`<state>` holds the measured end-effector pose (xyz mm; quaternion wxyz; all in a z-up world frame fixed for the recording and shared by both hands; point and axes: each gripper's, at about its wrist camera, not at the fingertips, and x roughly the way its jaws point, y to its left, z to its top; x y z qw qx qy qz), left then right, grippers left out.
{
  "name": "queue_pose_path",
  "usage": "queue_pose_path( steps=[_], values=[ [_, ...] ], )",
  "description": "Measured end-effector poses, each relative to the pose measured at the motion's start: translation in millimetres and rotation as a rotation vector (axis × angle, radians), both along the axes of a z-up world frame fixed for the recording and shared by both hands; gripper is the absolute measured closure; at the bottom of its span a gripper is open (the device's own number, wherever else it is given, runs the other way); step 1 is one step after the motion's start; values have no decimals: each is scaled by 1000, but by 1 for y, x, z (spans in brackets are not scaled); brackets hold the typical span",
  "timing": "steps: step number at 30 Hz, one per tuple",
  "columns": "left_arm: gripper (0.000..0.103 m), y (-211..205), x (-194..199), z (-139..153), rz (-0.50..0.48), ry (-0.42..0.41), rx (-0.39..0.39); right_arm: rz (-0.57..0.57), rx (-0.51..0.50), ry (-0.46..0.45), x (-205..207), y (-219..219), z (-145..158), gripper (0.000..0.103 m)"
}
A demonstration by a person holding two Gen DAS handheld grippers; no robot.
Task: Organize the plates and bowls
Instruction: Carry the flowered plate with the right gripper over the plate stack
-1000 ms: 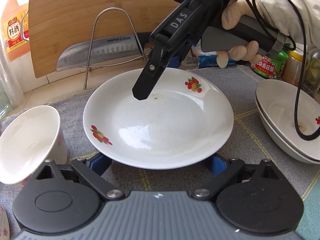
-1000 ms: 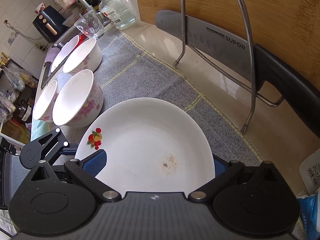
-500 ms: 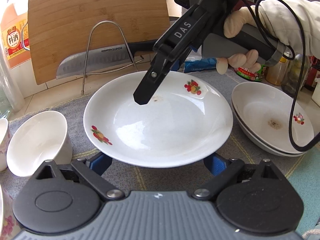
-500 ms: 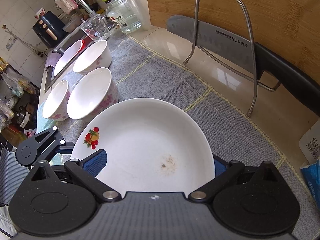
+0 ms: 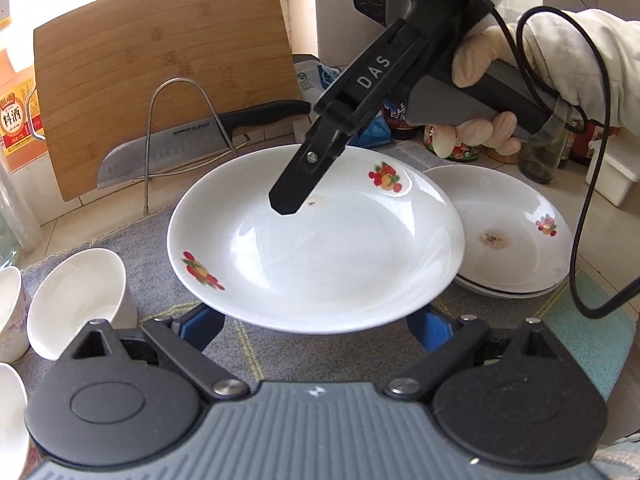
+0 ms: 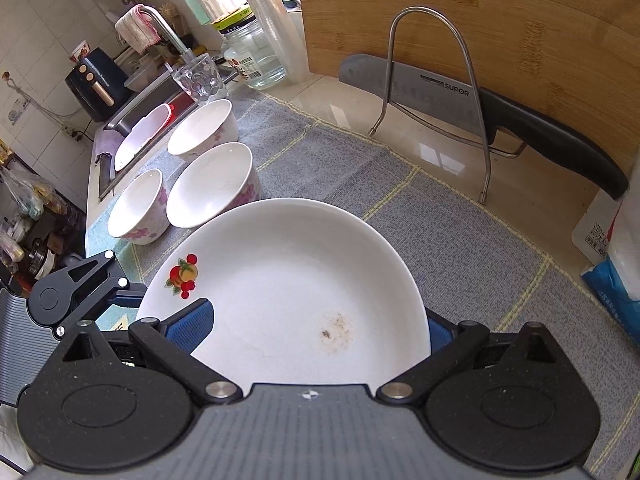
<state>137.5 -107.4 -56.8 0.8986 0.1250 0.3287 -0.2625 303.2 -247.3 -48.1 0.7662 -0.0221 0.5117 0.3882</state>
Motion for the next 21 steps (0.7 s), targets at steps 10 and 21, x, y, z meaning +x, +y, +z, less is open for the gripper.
queue_pose_path(
  steps=[10,21],
  values=[
    [6,-20,-16,7,-102,-17,-14,-100,-2,-22,-41,-35,9,0],
    [6,-48,-24,5,-243,-6,-18,-248,3,-31,-82,-85,11,0]
  ],
)
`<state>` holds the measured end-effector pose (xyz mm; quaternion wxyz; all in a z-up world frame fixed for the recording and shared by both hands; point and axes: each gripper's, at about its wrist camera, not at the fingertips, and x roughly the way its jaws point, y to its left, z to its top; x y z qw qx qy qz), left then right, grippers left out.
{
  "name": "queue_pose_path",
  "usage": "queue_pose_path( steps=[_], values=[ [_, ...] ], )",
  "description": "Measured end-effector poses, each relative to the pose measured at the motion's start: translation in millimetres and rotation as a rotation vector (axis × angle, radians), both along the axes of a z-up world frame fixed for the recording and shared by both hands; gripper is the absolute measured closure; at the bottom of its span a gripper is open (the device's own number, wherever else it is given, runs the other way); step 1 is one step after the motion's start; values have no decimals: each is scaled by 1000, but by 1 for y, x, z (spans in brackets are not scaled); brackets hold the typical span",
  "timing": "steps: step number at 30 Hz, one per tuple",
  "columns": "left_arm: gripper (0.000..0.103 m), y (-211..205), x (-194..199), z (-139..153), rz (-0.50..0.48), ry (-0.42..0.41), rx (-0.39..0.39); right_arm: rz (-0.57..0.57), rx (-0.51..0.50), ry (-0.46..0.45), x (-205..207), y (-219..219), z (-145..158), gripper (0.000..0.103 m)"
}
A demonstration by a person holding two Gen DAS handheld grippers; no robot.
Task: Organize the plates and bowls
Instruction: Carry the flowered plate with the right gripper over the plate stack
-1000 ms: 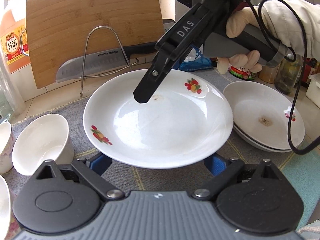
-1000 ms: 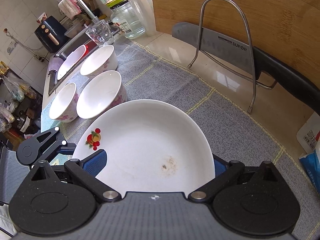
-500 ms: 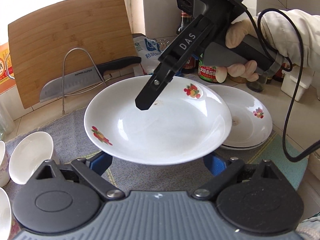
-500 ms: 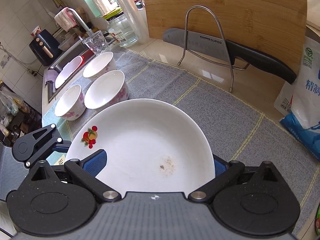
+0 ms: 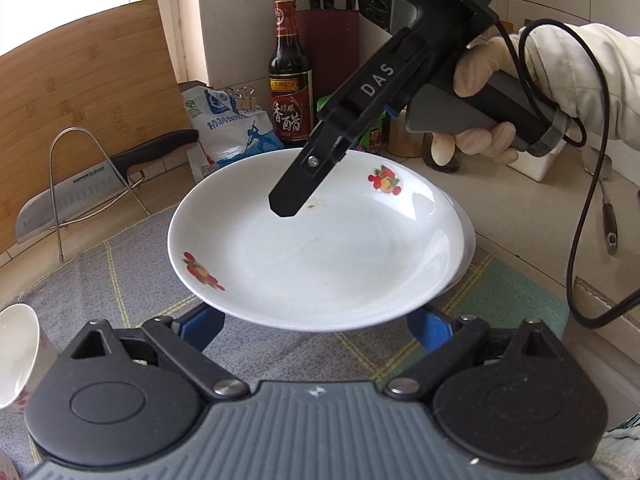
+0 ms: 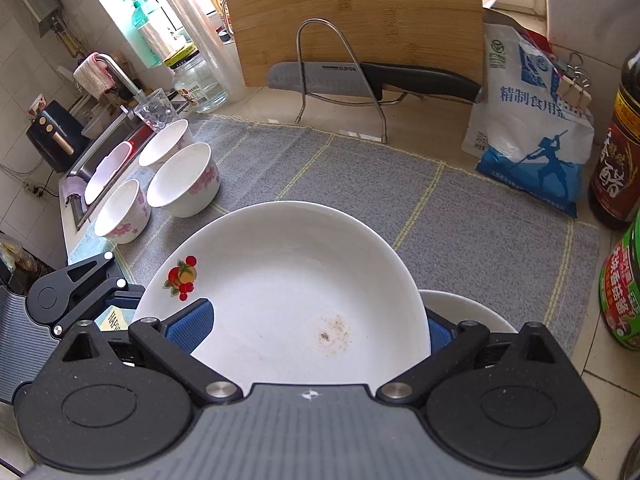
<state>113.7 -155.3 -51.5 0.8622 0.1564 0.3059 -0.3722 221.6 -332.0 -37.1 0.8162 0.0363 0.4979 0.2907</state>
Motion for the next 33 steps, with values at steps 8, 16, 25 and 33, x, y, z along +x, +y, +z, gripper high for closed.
queue_pose_path(
  steps=[8,16,25,33],
  values=[
    [6,-17,4,-5,-92,22,10,-91,8,5,-22,-32,-6,0],
    [6,-29,8,-10,-142,48,32,-144,12,25,-32,-52,-19,0],
    [6,-30,16,-8,-138,73,46,-157,12,30,-33,-58,-28,0],
    [6,-32,20,-5,-132,73,56,-160,13,44,-31,-62,-35,0]
  ],
)
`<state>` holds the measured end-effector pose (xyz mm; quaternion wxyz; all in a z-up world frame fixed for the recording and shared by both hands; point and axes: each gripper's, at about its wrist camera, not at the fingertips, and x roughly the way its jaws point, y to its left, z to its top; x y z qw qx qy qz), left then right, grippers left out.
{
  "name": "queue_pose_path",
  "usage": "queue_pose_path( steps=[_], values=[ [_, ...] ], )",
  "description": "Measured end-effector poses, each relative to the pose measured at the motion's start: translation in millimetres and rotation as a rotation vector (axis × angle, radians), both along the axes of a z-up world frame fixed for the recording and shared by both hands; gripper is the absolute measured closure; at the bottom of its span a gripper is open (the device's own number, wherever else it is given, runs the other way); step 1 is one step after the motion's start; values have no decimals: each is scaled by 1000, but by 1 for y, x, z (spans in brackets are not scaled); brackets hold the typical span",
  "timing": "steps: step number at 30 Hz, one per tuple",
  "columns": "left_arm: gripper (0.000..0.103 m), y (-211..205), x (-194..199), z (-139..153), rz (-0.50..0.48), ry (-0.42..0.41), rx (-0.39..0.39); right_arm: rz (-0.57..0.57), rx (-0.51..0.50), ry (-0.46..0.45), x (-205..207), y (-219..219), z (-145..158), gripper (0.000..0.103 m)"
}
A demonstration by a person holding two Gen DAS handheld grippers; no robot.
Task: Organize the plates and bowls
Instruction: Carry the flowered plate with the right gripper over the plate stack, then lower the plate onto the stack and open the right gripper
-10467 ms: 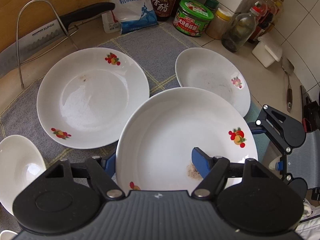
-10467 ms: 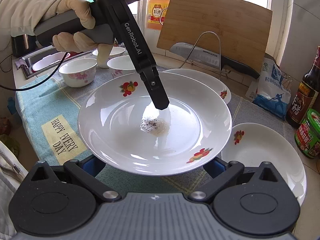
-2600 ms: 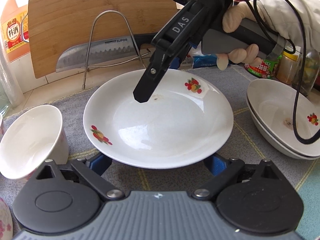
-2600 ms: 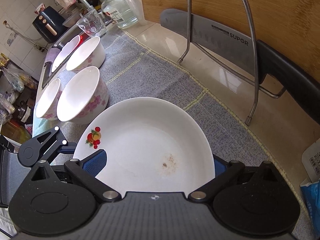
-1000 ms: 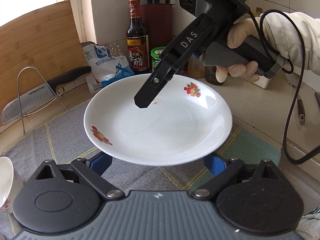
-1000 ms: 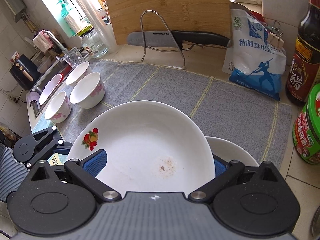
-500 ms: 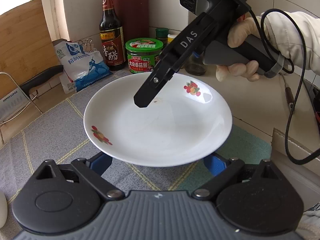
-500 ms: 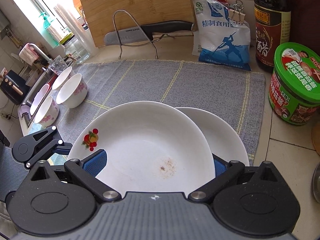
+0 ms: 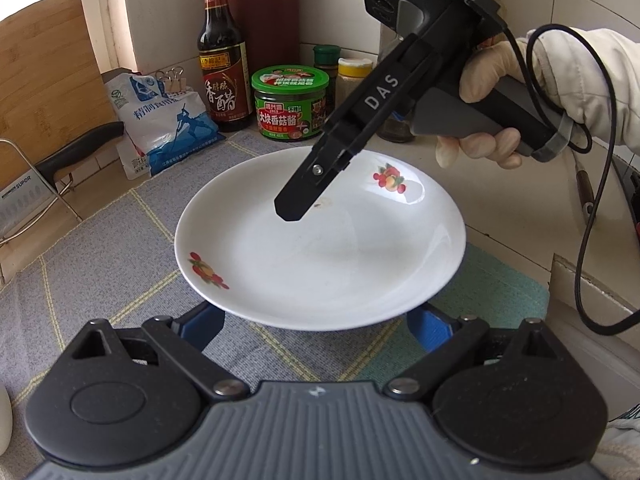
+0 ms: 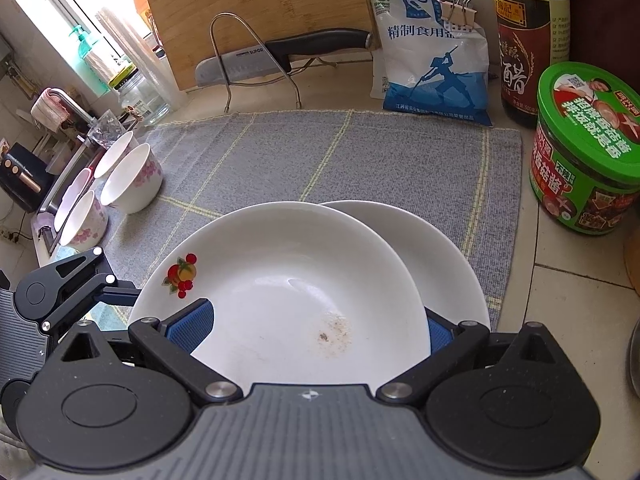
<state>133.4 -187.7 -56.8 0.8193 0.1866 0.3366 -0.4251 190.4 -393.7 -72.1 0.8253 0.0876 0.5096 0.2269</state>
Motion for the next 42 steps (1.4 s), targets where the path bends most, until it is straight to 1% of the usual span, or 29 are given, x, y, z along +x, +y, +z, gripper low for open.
queue_pose_path(
  steps=[7,17,32,42],
  values=[
    [6,-2,1,1,2,1,2,-8,-15,6,-3,-4,-2,0],
    [6,-3,1,2,-7,-6,-1,-36,-27,15,-19,-15,-2,0],
    [6,-7,1,1,6,-5,22,-48,-29,-31,-44,-23,10,0],
    [5,-3,-6,2,20,-33,32,-17,-118,-66,-56,-13,14,0]
  ],
)
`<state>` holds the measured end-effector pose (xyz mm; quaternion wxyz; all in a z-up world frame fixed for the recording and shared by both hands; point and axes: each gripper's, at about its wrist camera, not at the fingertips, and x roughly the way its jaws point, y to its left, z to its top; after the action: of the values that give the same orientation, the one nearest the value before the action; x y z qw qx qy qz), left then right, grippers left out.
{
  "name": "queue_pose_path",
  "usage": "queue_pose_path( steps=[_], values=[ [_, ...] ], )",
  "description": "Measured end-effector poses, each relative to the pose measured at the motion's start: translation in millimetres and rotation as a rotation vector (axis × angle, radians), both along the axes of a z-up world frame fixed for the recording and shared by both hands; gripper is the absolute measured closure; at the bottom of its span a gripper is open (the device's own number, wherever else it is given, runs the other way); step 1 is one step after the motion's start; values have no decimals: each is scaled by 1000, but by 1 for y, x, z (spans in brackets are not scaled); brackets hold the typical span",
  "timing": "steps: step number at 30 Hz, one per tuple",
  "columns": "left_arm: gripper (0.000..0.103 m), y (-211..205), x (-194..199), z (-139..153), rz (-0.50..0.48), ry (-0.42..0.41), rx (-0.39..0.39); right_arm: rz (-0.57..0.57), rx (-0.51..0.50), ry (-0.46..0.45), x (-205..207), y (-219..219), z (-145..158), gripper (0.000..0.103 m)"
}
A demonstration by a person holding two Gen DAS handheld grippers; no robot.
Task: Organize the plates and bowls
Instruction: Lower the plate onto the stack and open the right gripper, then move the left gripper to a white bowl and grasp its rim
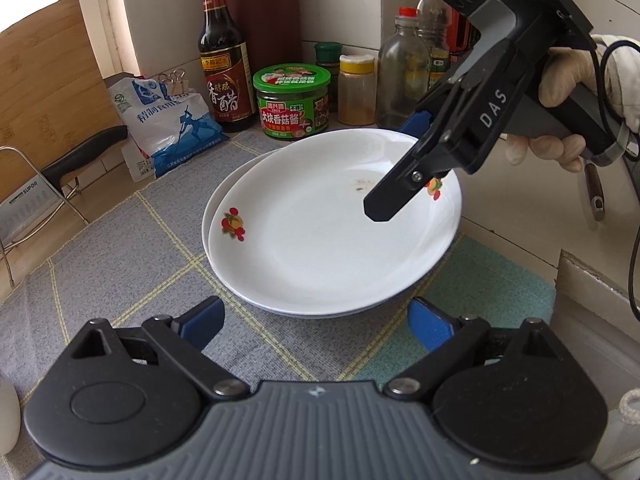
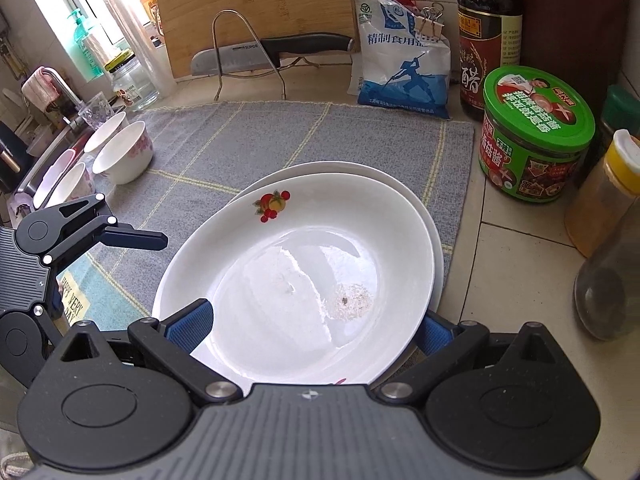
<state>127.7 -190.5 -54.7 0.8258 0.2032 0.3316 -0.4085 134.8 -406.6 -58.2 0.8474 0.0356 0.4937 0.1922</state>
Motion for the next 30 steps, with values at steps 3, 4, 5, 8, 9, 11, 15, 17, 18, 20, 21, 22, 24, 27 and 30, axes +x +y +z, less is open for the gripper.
queue_pose_path(
  steps=[3,4,5,8,9,11,15,17,18,20,21,22,24,27,30],
  values=[
    [5,1,-2,0,9,-6,7,7,-22,-5,-2,3,0,0],
    [5,1,-3,0,13,-7,8,8,-30,-7,-3,3,0,0],
    [5,1,-4,0,16,-9,9,9,-37,-8,-4,4,1,0],
    [5,3,-7,1,30,-13,9,7,-65,-9,-7,7,2,0],
    [5,4,-7,2,35,-14,8,12,-77,-11,-8,8,2,0],
    [5,5,-8,2,49,-16,8,18,-94,-13,-11,10,2,0],
    [5,8,-10,5,83,-24,3,21,-141,-6,-16,12,0,0],
    [5,10,-11,7,106,-29,-3,23,-176,-9,-20,13,-1,0],
    [5,12,-11,8,121,-33,-3,27,-182,-17,-24,14,-1,0],
    [5,17,-13,11,154,-43,-5,26,-186,-37,-29,15,2,0],
    [5,21,-13,13,175,-49,-9,16,-195,-55,-31,16,5,0],
    [5,26,-14,15,196,-52,-14,5,-202,-77,-34,18,7,0],
    [5,39,-13,19,250,-56,-29,-18,-195,-111,-39,22,12,0],
    [5,61,-10,26,322,-66,-50,-27,-184,-160,-46,36,18,0],
    [4,89,-7,32,393,-83,-69,0,-182,-197,-45,60,21,0]
  ],
)
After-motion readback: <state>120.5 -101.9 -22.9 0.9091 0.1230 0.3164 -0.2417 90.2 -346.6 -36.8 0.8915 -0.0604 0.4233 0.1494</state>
